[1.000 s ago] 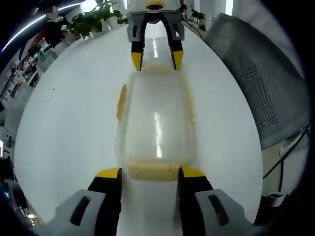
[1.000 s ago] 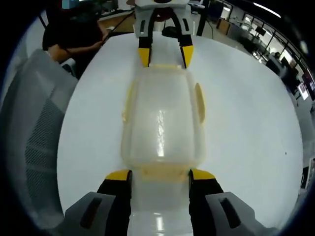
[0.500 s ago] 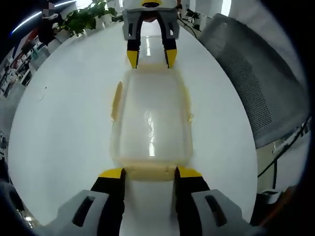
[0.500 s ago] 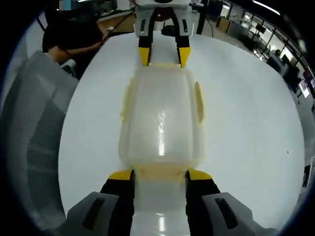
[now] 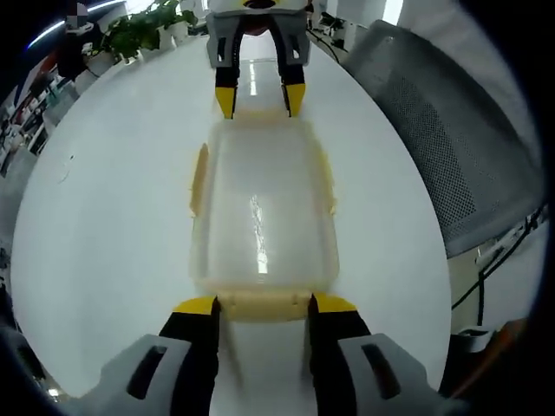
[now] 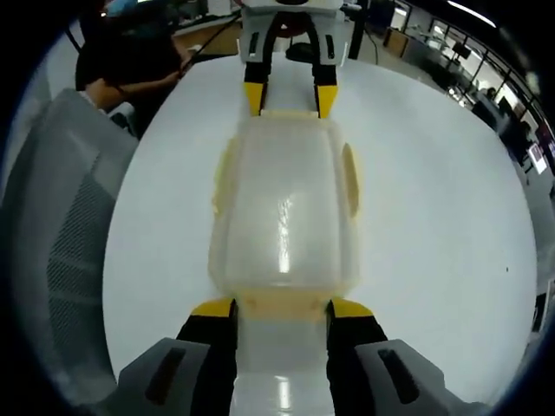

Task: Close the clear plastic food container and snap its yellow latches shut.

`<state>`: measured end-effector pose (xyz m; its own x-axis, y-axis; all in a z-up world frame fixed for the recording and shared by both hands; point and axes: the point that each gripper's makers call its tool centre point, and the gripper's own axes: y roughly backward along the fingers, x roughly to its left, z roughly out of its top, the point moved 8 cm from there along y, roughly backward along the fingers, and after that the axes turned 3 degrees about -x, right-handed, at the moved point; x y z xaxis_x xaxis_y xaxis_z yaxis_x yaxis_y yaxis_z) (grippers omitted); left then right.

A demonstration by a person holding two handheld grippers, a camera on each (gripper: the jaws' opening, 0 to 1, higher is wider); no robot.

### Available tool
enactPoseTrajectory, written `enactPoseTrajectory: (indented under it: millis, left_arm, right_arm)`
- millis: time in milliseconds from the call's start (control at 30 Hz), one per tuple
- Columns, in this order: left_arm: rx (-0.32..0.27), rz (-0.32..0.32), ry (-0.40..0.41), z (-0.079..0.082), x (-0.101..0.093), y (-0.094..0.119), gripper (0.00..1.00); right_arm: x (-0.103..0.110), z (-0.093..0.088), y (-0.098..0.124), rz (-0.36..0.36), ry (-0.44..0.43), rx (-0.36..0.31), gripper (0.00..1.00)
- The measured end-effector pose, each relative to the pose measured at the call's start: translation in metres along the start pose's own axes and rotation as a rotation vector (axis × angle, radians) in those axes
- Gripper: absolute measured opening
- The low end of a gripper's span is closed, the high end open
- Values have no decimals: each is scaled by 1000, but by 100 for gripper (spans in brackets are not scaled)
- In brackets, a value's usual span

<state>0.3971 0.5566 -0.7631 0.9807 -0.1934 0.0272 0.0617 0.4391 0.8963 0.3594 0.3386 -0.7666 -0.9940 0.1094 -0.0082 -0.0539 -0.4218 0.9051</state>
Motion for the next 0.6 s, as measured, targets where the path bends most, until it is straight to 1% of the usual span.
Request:
enactPoseTrajectory:
  millis: [200, 267, 400, 500, 600]
  left_arm:
    - [29, 7, 8, 3, -1, 0, 38]
    - [31, 10, 13, 2, -1, 0, 38]
    - [29, 15, 27, 3, -4, 1, 38]
    - [26, 32, 29, 2, -5, 2, 38]
    - [35, 39, 41, 3, -6, 2, 38]
  right_arm:
    - [0, 1, 0, -2, -5, 2, 38]
    - [0, 0, 0, -4, -9, 0, 38]
    - [0, 2, 0, -2, 3, 20, 38]
    - [0, 2, 0, -4, 3, 21, 38]
    - [0, 3, 1, -10, 23, 22, 38]
